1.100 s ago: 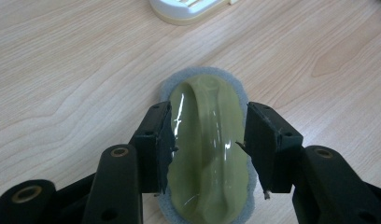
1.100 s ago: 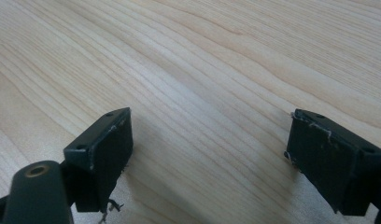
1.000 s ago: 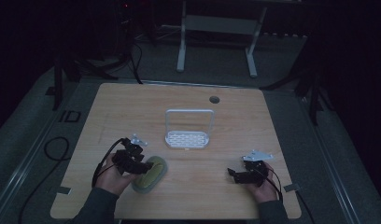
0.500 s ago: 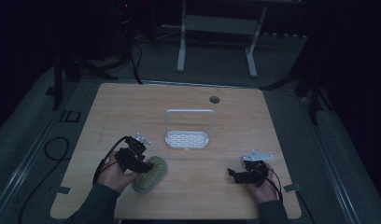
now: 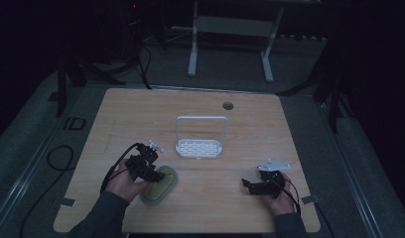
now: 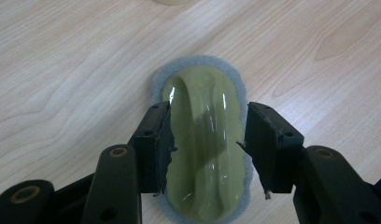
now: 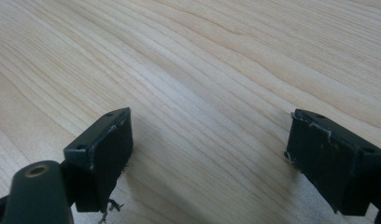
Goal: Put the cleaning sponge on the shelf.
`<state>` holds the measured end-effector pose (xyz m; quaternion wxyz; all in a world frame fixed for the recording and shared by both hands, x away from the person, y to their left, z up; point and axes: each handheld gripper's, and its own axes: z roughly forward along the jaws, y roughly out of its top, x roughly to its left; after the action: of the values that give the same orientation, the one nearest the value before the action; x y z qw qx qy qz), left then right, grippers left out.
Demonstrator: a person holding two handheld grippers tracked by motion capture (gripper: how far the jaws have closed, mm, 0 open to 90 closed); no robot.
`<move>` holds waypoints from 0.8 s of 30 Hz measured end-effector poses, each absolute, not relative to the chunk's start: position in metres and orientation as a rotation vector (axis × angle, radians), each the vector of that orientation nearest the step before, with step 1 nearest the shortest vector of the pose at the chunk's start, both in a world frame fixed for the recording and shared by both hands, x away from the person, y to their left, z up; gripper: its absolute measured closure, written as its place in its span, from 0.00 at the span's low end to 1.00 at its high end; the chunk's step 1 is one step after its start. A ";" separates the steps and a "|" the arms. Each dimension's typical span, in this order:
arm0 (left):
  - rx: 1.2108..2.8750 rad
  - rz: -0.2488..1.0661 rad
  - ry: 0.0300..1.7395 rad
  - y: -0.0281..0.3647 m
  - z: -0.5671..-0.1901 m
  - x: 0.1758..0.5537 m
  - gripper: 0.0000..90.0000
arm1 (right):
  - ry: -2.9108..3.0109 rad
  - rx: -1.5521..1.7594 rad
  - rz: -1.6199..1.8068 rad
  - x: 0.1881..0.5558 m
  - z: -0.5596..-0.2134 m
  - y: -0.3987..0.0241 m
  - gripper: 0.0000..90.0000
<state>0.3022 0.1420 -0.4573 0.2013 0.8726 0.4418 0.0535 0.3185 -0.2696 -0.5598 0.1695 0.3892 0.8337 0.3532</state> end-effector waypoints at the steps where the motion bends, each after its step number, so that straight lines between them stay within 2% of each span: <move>1: 2.439 0.144 1.236 0.141 -0.458 0.303 0.57 | 2.369 1.105 1.004 0.319 -0.560 -0.270 0.16; 24: 2.509 0.054 1.294 0.136 -0.462 0.316 0.59 | 2.369 1.106 1.003 0.319 -0.560 -0.270 0.16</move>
<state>0.3158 0.1356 -0.4622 0.1582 0.8774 0.4525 0.0190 0.3185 -0.2696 -0.5598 0.1697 0.3891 0.8338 0.3531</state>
